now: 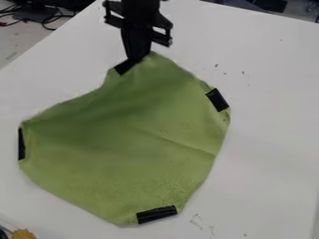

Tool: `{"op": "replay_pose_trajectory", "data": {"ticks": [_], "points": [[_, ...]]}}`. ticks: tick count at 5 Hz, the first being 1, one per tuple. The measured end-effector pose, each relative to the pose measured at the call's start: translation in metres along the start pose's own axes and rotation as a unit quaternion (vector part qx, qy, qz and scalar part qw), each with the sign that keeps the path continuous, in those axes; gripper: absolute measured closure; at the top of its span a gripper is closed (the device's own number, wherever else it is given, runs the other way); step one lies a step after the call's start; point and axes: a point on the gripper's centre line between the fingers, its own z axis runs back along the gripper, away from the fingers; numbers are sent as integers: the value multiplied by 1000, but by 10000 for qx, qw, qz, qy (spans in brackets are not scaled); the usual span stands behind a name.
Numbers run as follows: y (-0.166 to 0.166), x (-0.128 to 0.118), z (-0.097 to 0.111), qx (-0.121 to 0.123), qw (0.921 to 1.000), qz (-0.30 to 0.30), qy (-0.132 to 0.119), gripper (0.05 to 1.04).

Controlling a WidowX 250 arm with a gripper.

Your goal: Fold the cloth from the top left to the bottom right

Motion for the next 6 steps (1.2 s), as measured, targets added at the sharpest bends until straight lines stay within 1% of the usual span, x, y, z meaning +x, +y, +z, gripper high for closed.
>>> {"op": "replay_pose_trajectory", "data": {"ticks": [1, 2, 3, 4, 5, 6], "points": [[-49, -39, 9, -122, 9998, -61, -122, 1020], [-70, -56, -4, 116, 9998, 41, -150, 1020], [-85, -63, -20, 108, 9992, 200, -337, 992], [-91, -70, -37, 26, 9987, 350, -378, 824], [-92, -70, -37, 15, 9985, 388, -387, 546], [-94, -73, -36, -12, 9990, 345, -298, 239]]}}
